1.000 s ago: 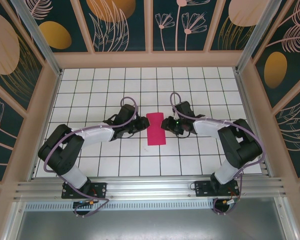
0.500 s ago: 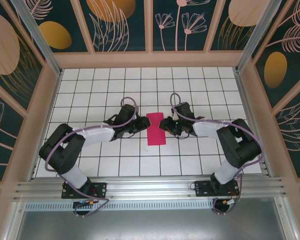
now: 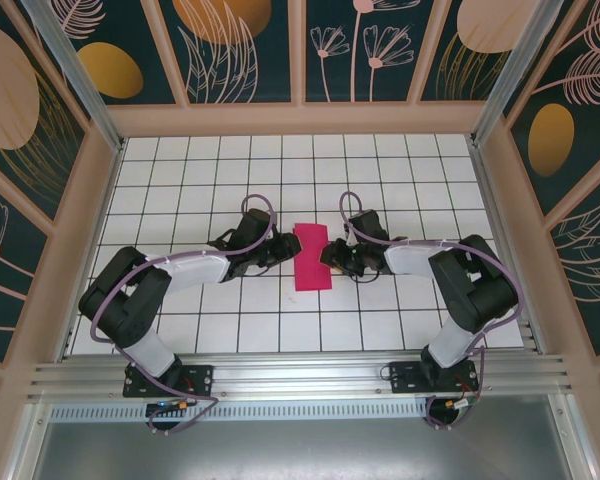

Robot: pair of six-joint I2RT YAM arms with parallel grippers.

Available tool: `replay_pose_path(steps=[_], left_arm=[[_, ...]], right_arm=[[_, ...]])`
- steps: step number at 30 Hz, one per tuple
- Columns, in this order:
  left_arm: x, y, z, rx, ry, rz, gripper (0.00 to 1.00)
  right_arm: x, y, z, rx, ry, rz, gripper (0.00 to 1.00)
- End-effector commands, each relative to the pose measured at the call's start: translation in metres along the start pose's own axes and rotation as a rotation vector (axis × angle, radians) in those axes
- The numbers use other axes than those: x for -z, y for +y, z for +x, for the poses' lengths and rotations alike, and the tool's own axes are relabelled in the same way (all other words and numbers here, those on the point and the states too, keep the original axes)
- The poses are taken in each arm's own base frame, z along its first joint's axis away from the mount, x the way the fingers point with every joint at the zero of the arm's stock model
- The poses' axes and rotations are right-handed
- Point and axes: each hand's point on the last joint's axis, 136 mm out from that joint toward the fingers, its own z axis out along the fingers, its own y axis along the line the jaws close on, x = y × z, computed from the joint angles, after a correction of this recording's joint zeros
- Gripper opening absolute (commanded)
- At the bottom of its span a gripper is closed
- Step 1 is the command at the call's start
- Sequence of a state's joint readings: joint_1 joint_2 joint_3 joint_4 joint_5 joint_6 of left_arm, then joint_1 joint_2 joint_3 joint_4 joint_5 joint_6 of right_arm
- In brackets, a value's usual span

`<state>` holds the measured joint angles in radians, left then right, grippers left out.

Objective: Fold a paper plane with a square sheet of paper (pick it up from the middle)
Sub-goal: Second fold the triangle at the center of the table.

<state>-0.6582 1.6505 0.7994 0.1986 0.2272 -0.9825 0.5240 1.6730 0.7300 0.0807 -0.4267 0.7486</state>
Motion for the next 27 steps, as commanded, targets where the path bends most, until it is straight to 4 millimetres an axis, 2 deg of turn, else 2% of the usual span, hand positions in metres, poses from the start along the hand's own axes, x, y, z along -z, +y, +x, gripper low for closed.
replay_pose_path(steps=[1, 10, 13, 20, 27], left_arm=[[-0.004, 0.004, -0.002, 0.021, -0.001, -0.006, 0.40], [-0.013, 0.006, 0.005, 0.043, 0.031, 0.010, 0.43], [-0.012, 0.015, 0.006, 0.080, 0.018, -0.007, 0.43], [-0.013, 0.005, 0.012, 0.125, 0.040, 0.078, 0.42], [-0.022, 0.013, 0.016, 0.147, 0.054, 0.067, 0.42]], right_arm=[[-0.006, -0.008, 0.005, -0.019, 0.006, 0.014, 0.37], [-0.007, -0.012, 0.007, -0.025, 0.009, 0.023, 0.37], [-0.008, -0.014, 0.008, -0.025, 0.011, 0.029, 0.37], [-0.007, -0.019, 0.008, -0.028, 0.011, 0.043, 0.37], [-0.006, -0.020, 0.008, -0.030, 0.008, 0.045, 0.36]])
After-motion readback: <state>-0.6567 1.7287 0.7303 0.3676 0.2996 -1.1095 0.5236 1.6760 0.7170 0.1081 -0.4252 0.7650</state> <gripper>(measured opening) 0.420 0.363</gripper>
